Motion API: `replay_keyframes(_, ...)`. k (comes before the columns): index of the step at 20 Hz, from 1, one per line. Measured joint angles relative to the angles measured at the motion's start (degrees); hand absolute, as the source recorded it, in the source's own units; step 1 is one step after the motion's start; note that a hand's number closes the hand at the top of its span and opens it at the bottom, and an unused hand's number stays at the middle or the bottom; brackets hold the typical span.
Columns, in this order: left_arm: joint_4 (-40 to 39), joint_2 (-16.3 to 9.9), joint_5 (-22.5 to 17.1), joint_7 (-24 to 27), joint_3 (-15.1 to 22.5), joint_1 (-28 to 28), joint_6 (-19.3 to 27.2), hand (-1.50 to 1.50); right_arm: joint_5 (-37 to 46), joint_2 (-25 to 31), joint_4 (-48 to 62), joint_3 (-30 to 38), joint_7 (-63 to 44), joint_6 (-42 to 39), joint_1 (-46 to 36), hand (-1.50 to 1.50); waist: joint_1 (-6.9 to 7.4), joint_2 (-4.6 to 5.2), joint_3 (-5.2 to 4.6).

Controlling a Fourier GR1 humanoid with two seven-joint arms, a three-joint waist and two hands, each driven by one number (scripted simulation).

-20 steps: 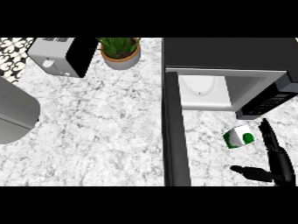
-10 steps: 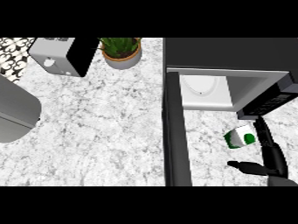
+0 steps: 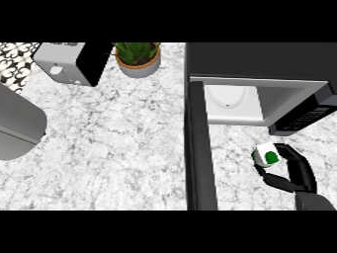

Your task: Pick up the milk, place it into the microwave and close the microwave

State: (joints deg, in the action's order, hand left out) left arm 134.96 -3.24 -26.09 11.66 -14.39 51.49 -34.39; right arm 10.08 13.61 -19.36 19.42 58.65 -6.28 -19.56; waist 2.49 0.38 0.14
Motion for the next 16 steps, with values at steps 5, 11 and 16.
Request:
replay_keyframes(5, -0.4, 0.2, -0.8, 1.3, -0.1, 0.8, -1.3, -1.50, -0.1, -0.2, 1.8, 0.4, 0.8, 0.1, -2.2, 1.50, -0.04, 0.04, 0.07)
replay_keyframes(11, -0.5, -0.4, -2.0, 1.5, -1.1, 2.5, -1.8, -1.50, -0.5, -1.8, 1.7, 0.5, 2.0, 0.5, -1.6, 1.50, -0.59, -0.22, -0.12)
replay_keyframes(16, -0.6, -0.5, -3.1, 1.4, -1.3, 3.0, -1.9, -1.50, -0.3, -3.3, 0.7, -0.4, 2.0, 0.3, -2.4, 1.50, -1.00, -0.22, -0.08)
